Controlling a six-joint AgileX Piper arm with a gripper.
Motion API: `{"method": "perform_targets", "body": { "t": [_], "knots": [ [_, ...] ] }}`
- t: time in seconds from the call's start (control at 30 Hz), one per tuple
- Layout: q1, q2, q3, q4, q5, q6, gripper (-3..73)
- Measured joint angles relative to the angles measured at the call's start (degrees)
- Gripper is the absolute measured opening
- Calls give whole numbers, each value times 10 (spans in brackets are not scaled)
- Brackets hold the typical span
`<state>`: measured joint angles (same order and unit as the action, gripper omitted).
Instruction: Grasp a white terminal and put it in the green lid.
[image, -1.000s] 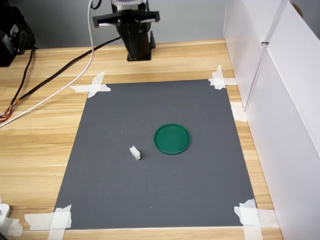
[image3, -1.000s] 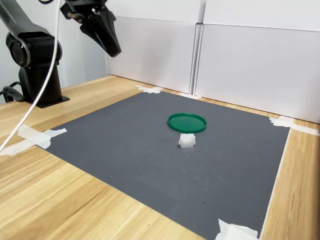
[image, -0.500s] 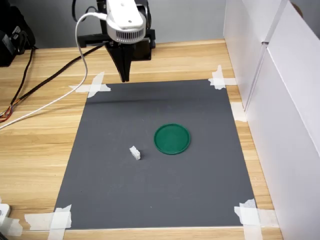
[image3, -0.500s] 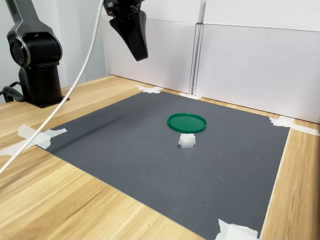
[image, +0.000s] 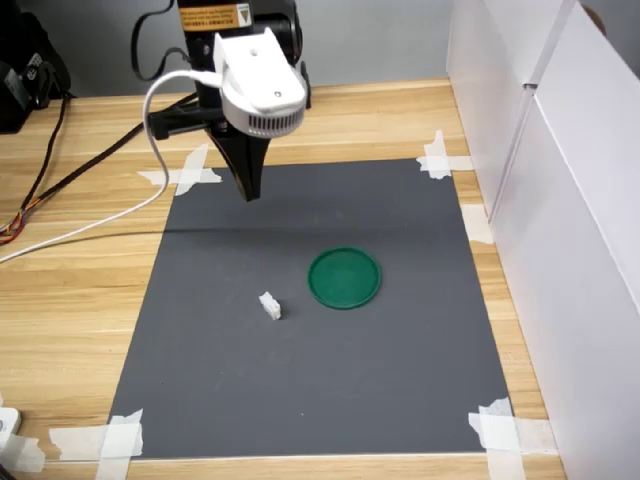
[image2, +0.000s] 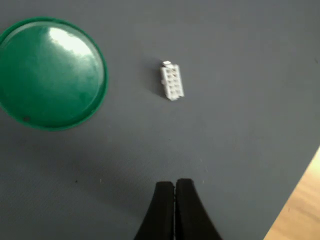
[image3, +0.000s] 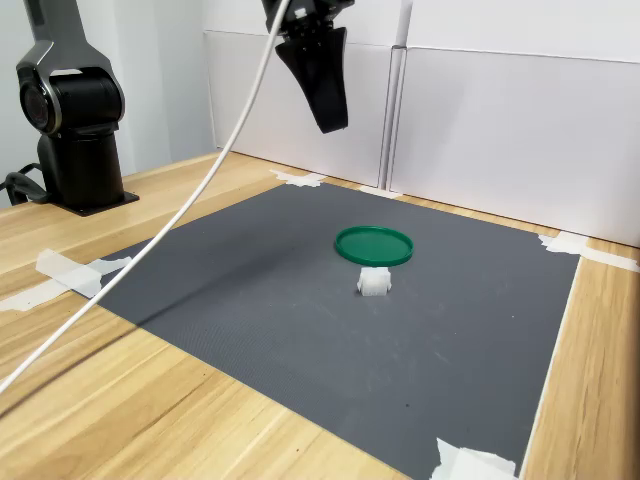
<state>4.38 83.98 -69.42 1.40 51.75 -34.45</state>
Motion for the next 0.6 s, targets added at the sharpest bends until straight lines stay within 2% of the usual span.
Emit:
{"method": "perform_targets", "body": {
  "t": [0.07,0.17,0.43,0.53,0.6],
  "knots": [
    [0,13,-14,11,15,-30,46],
    [0,29,-29,21,32,-49,144],
    [0,62,-32,18,25,-50,558],
    [-2,71,-33,10,8,-48,646],
    [-10,78,-39,11,0,-48,670]
  ]
}}
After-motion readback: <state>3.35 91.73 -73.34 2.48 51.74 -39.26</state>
